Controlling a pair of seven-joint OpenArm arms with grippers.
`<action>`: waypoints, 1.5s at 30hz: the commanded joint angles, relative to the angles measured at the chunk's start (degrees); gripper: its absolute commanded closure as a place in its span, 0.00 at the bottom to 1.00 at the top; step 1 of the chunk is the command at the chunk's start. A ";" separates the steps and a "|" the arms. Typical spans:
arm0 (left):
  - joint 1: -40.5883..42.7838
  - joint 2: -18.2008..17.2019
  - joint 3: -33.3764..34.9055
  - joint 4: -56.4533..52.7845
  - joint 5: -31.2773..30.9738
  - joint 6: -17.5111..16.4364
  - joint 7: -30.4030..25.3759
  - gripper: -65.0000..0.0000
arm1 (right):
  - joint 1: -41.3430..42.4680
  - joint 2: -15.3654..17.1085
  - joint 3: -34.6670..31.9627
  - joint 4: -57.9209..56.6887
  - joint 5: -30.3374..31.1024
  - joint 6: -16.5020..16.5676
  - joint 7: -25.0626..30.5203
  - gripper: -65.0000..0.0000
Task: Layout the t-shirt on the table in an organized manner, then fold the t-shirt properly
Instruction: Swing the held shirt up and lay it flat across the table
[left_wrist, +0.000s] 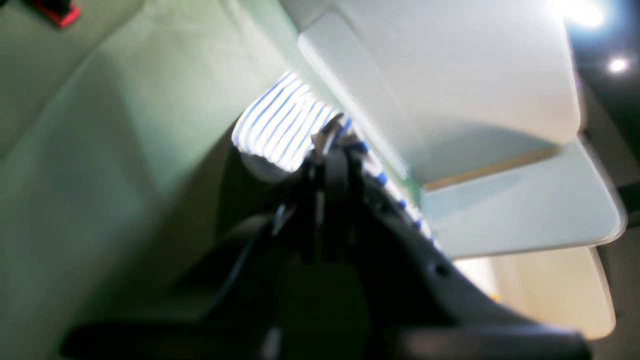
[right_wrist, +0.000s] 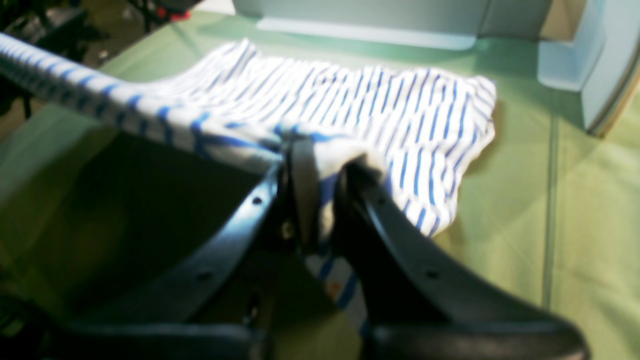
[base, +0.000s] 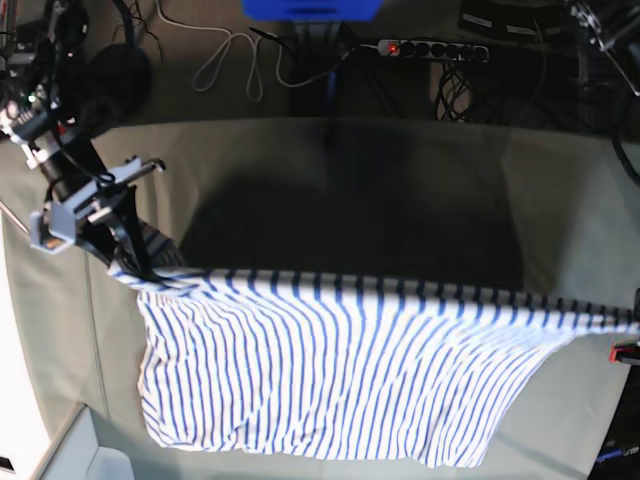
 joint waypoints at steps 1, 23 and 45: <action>0.63 -1.11 -1.84 2.03 -2.28 0.01 -2.59 1.00 | -0.77 0.74 0.67 1.59 0.89 -0.69 2.70 1.00; -31.45 0.73 15.13 -15.82 10.64 0.01 -3.29 1.00 | 39.41 5.49 -0.12 -23.28 0.54 4.01 -14.44 1.00; -69.17 5.65 25.33 -29.80 26.99 -0.34 -9.71 1.00 | 74.22 10.76 -9.53 -37.09 -6.05 -0.16 -7.94 1.00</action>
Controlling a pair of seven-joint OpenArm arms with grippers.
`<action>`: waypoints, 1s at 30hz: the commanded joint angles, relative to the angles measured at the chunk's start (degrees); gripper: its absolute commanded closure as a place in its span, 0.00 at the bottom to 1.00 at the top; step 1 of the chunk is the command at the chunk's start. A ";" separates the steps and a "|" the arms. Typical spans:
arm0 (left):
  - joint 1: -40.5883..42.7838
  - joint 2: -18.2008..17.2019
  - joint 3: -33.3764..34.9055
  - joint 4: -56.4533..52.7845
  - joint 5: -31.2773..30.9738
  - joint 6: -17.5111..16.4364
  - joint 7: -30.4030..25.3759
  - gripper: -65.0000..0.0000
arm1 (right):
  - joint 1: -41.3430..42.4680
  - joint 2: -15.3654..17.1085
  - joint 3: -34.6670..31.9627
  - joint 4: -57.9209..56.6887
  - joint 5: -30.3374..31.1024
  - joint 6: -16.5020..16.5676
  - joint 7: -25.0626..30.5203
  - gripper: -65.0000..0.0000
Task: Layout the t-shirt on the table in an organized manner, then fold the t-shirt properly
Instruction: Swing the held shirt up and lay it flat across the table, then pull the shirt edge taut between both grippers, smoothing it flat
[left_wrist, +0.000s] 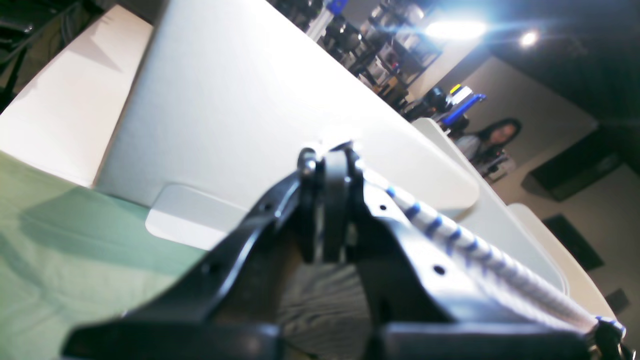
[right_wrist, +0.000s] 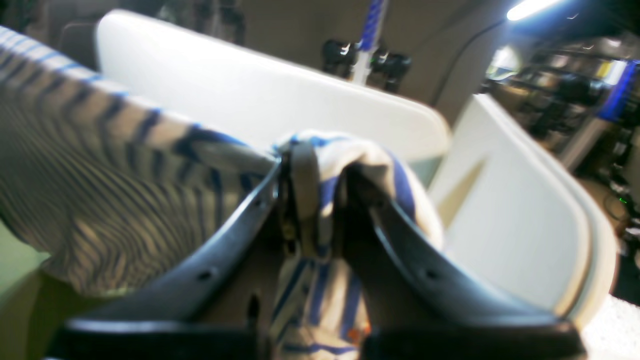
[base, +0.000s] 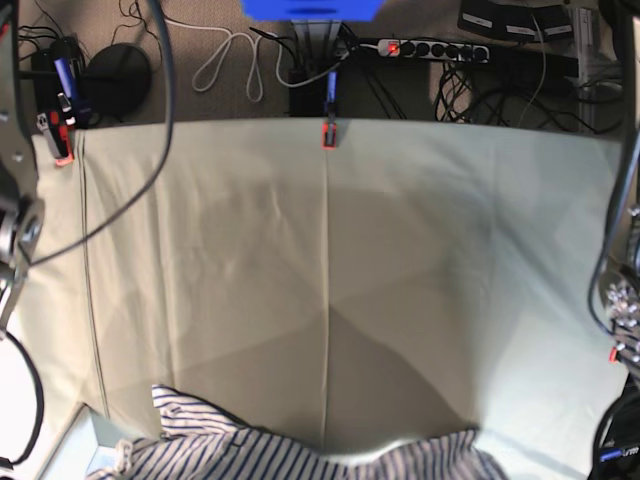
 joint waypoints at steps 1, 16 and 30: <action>-1.84 -0.01 0.32 3.07 -1.95 -0.78 -0.30 1.00 | -1.22 0.76 0.92 2.97 0.66 -0.99 1.00 1.00; 46.07 -1.41 -12.60 21.35 -13.20 -0.52 2.68 1.00 | -54.85 -9.53 17.01 25.91 0.83 -0.82 9.62 1.00; 70.07 1.58 -26.66 21.70 -13.91 -1.13 3.21 1.00 | -72.96 -16.83 17.01 13.96 0.74 3.18 18.06 1.00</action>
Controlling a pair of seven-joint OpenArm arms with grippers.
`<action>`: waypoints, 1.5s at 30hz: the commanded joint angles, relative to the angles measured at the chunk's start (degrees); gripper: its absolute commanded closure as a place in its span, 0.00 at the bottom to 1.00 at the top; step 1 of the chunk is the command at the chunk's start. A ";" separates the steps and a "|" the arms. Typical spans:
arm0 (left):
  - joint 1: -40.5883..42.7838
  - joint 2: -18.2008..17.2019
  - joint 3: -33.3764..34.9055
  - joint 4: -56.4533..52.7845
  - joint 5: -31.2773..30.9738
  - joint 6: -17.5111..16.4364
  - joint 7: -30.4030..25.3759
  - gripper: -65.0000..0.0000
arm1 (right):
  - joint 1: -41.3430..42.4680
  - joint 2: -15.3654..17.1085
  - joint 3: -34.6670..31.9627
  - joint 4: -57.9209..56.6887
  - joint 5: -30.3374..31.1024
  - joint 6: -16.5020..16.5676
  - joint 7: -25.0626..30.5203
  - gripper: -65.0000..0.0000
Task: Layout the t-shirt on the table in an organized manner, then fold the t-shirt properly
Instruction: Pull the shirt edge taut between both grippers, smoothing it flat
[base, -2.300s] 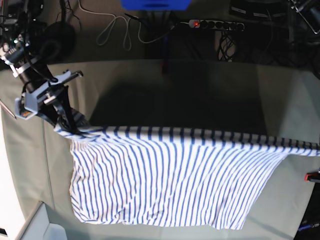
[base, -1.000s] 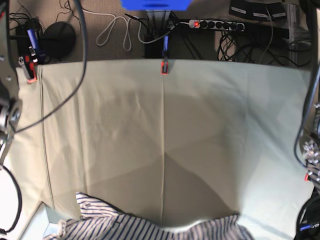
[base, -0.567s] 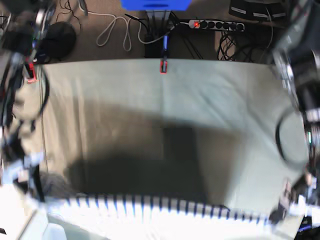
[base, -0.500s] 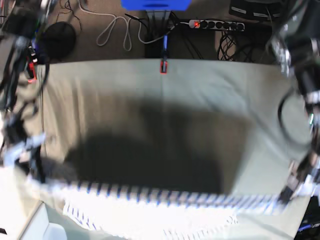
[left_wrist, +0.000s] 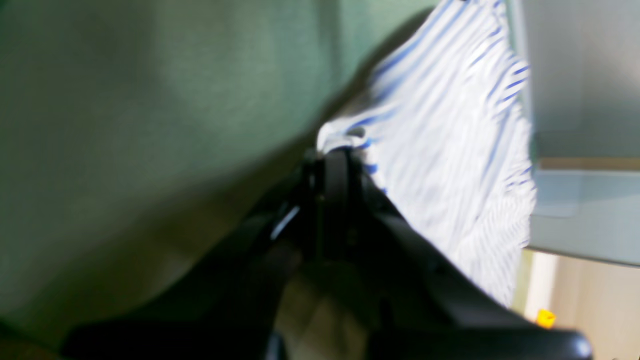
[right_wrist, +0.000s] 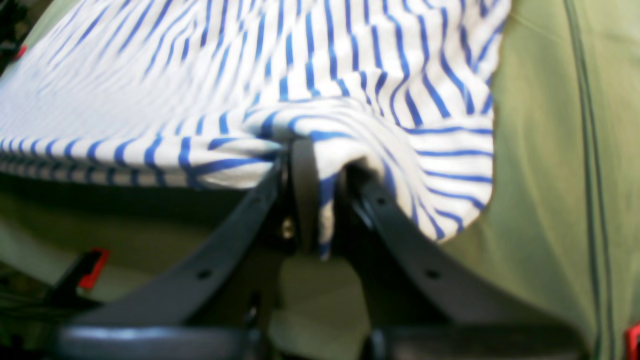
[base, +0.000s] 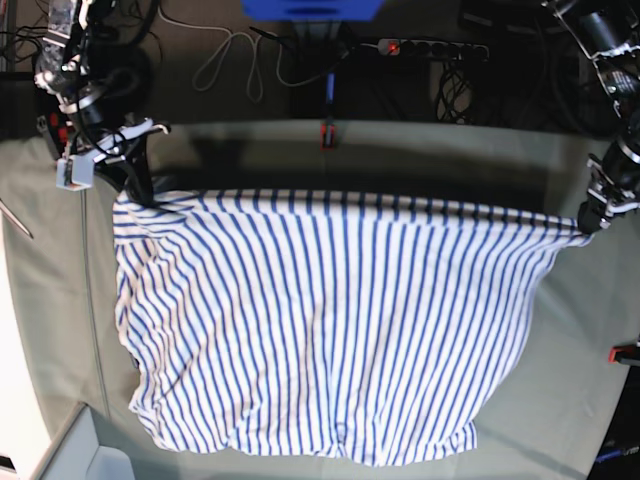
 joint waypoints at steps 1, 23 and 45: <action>0.41 -1.55 -1.40 1.20 -0.86 -0.15 -2.32 1.00 | -0.51 0.75 0.53 -0.08 0.98 -0.36 1.99 1.00; 4.99 -0.32 -7.64 6.30 -0.95 -0.24 -2.14 1.00 | -4.55 0.92 2.90 -1.31 1.16 -0.36 1.55 0.43; 4.81 1.61 -7.11 5.95 -0.24 -0.24 -2.14 1.00 | 5.30 0.04 1.67 -6.85 0.98 -0.36 -9.35 0.43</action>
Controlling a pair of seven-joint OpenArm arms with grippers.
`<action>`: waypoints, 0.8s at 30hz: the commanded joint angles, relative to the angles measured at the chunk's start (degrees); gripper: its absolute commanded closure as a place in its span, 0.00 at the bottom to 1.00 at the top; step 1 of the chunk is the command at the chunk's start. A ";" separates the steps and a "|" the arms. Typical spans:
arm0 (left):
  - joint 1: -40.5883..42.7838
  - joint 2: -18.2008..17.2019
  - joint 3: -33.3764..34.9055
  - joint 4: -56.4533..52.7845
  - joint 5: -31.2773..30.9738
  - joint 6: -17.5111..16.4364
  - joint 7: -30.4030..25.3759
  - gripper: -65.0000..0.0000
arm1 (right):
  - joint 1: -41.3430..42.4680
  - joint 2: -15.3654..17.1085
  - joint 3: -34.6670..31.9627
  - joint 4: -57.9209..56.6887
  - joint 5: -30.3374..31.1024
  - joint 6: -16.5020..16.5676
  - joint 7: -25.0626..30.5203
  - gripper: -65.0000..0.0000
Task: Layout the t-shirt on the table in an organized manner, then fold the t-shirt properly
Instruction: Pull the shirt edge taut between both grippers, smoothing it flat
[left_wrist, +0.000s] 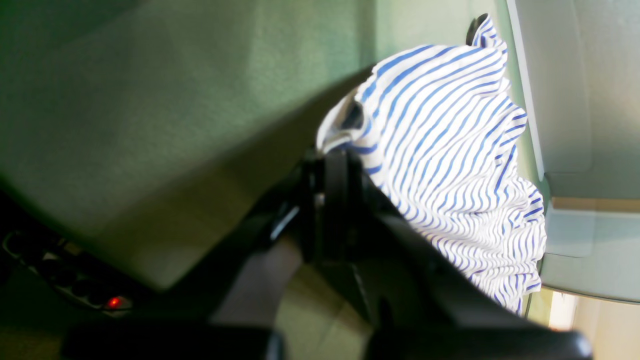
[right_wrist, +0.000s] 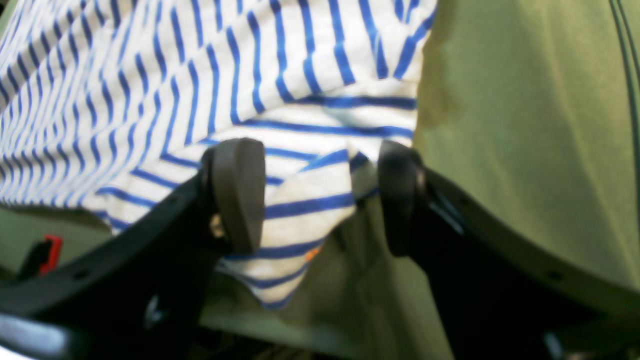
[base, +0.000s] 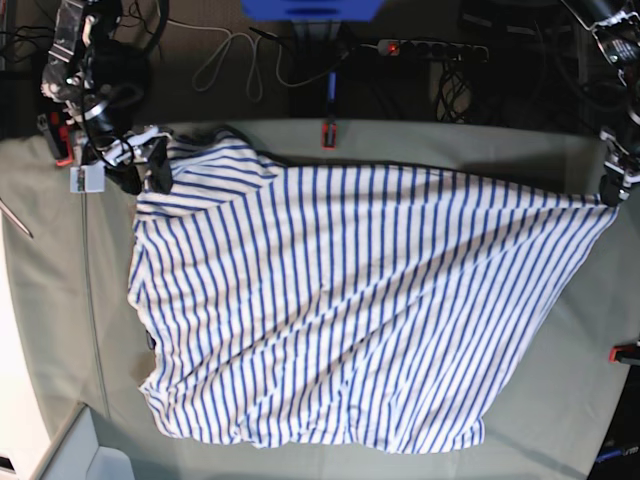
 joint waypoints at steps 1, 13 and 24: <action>-0.46 -1.10 -0.21 0.86 -0.96 -0.43 -0.81 1.00 | 0.40 0.41 0.17 0.71 1.01 -0.03 0.81 0.43; -0.63 -1.10 -0.21 0.86 -0.96 -0.43 -0.81 1.00 | -2.85 0.59 0.08 -4.21 1.01 -0.03 0.99 0.52; -0.02 -1.10 -0.21 1.21 -0.96 -0.43 -0.81 1.00 | -9.45 0.50 3.24 5.46 1.27 -0.03 1.08 1.00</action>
